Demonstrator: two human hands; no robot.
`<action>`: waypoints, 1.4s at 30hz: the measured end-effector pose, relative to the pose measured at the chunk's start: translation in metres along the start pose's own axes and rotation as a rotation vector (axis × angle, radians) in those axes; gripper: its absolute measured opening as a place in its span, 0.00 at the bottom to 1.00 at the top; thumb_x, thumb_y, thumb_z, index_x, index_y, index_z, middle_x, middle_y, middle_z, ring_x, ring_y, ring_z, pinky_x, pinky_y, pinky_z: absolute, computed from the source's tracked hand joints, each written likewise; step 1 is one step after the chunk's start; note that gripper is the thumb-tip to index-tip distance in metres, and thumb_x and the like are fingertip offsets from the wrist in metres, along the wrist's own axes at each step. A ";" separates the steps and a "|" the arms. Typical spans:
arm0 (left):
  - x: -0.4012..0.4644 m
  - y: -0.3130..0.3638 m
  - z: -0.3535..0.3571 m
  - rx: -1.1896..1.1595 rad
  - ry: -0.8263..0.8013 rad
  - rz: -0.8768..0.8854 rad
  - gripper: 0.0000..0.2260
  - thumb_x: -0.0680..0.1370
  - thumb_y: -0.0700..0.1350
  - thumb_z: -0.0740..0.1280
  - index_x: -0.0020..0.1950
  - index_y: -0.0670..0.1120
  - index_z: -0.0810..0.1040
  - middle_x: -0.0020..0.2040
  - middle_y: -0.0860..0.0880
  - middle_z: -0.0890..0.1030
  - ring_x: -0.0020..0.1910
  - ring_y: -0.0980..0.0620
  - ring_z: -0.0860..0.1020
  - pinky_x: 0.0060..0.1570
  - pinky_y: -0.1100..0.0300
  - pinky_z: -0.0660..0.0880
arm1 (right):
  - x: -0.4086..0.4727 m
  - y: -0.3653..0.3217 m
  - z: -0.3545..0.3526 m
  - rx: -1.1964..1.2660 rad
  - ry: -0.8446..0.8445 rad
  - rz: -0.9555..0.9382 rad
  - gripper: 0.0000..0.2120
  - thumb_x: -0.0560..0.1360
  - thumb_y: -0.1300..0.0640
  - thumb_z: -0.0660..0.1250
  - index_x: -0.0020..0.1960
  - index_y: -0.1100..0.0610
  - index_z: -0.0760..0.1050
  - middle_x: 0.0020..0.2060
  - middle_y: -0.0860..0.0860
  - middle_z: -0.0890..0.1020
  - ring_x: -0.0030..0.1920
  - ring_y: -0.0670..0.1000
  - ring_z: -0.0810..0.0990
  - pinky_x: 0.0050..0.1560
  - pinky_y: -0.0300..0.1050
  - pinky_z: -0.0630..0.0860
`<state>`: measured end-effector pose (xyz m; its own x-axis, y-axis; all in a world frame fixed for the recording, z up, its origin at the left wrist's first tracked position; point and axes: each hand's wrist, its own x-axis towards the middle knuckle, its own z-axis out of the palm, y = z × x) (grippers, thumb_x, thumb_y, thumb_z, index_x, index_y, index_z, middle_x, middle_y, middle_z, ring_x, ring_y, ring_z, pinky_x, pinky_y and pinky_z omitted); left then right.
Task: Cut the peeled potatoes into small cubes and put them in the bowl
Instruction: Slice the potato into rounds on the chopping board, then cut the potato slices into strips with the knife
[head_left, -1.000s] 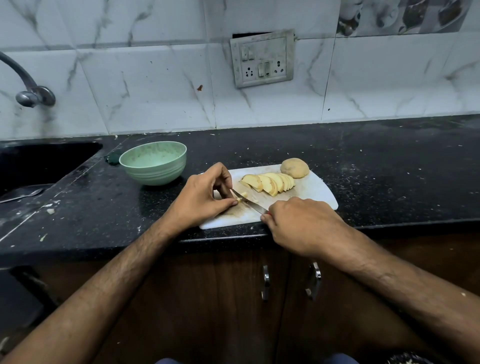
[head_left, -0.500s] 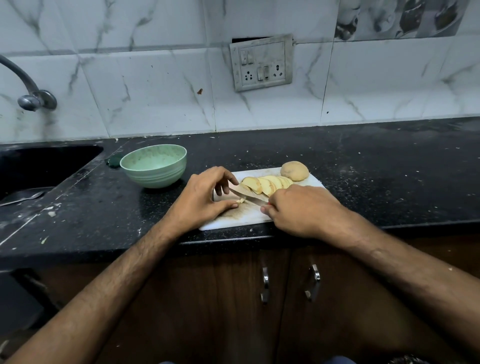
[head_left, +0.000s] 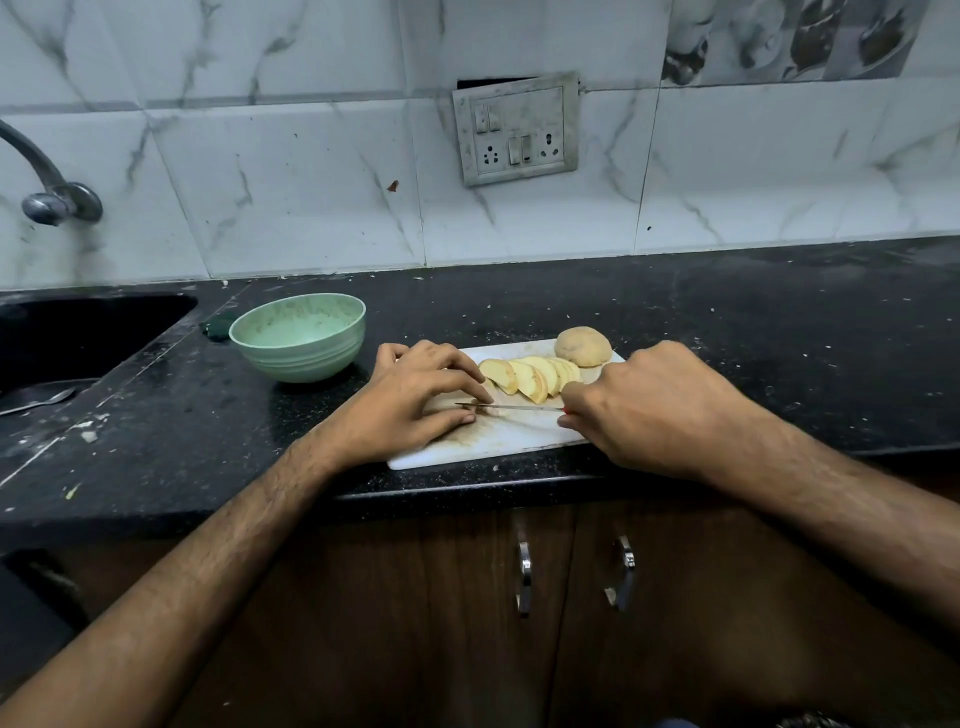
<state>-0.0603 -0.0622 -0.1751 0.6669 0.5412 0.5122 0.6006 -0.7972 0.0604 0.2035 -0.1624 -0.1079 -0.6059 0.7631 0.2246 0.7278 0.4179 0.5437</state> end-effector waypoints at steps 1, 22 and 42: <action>0.000 0.000 0.000 -0.018 0.009 -0.020 0.09 0.79 0.58 0.68 0.59 0.62 0.80 0.60 0.63 0.75 0.61 0.59 0.72 0.55 0.55 0.58 | -0.004 0.007 0.000 0.006 0.000 -0.003 0.19 0.83 0.40 0.46 0.53 0.48 0.71 0.41 0.49 0.79 0.33 0.53 0.73 0.30 0.45 0.59; 0.004 0.005 -0.002 -0.089 -0.121 0.028 0.15 0.81 0.57 0.65 0.67 0.59 0.79 0.65 0.64 0.77 0.67 0.62 0.71 0.59 0.46 0.63 | -0.016 0.068 0.023 -0.051 0.029 -0.116 0.18 0.78 0.37 0.38 0.45 0.47 0.59 0.38 0.48 0.80 0.36 0.54 0.79 0.28 0.43 0.55; 0.025 0.014 0.005 -0.225 -0.074 -0.008 0.05 0.78 0.49 0.73 0.52 0.50 0.84 0.49 0.54 0.77 0.47 0.56 0.77 0.50 0.52 0.76 | 0.055 0.034 0.082 1.239 0.271 0.454 0.20 0.80 0.42 0.62 0.36 0.54 0.77 0.26 0.49 0.77 0.28 0.47 0.74 0.34 0.46 0.71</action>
<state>-0.0329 -0.0582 -0.1657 0.6983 0.5591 0.4470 0.4981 -0.8280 0.2575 0.2213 -0.0654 -0.1436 -0.1751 0.8912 0.4184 0.6011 0.4334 -0.6715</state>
